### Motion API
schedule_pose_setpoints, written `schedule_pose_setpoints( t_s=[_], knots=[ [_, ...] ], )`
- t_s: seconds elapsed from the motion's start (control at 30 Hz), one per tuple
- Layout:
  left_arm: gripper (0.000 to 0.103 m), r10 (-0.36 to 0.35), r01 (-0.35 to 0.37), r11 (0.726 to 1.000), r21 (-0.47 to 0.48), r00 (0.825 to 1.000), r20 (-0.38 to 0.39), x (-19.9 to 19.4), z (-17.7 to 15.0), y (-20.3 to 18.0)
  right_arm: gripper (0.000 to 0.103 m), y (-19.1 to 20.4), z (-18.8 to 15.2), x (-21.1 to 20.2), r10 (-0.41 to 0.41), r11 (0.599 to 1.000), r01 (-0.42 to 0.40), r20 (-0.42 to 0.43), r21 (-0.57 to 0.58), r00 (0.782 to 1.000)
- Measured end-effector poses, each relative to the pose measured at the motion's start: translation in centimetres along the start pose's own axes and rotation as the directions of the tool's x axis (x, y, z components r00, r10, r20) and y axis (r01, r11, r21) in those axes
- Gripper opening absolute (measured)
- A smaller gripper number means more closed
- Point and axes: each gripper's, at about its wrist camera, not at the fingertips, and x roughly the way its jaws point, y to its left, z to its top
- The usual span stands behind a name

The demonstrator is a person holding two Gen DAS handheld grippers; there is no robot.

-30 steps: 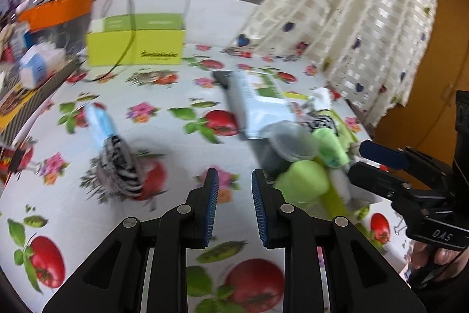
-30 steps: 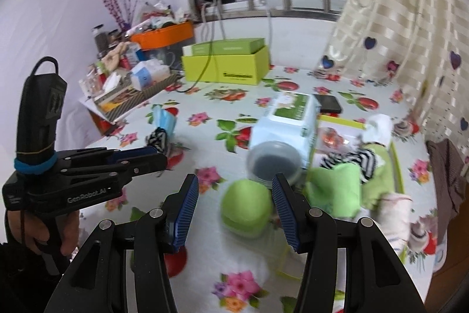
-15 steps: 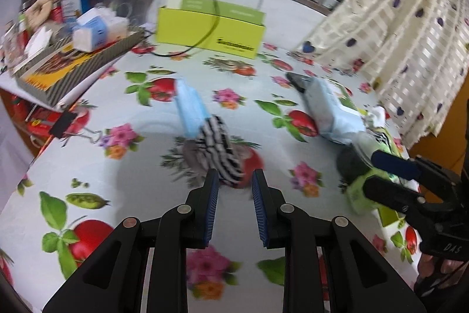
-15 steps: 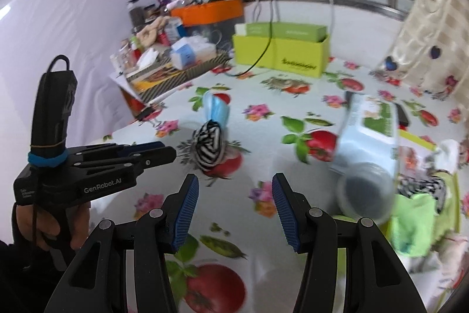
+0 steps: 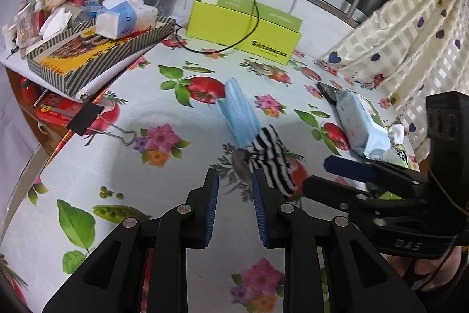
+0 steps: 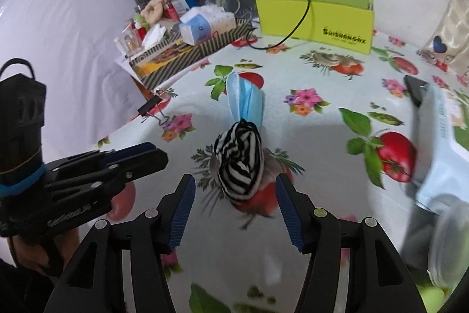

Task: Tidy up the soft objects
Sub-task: 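Grasp the black-white striped sock with the right tool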

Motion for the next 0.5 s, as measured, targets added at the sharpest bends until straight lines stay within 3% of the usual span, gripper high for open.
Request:
schedule_pose_setpoints(
  t_s=[0.27,0.33,0.4,0.5],
  knots=[
    [0.024,-0.01,0.01,1.0,-0.015,1.0,0.004,0.7,1.0,1.0,0.053,-0.8,1.3,4.1,0.009,0.999,-0.007,-0.036,0.044,0.999],
    [0.024,-0.017,0.017,1.0,-0.02,1.0,0.003,1.0,1.3,1.0,0.028,-1.0,1.3,4.7,0.006,0.999,-0.004,-0.05,0.047,0.999],
    [0.024,-0.023,0.023,1.0,-0.021,1.0,0.001,1.2,1.6,0.9,0.015,-1.1,1.0,4.7,0.0,0.999,0.002,-0.051,0.041,0.999],
    [0.024,-0.036,0.036,0.999,-0.022,0.999,-0.004,1.6,2.0,0.6,0.012,-1.5,0.9,3.4,-0.024,0.999,0.025,-0.023,0.04,0.999]
  ],
)
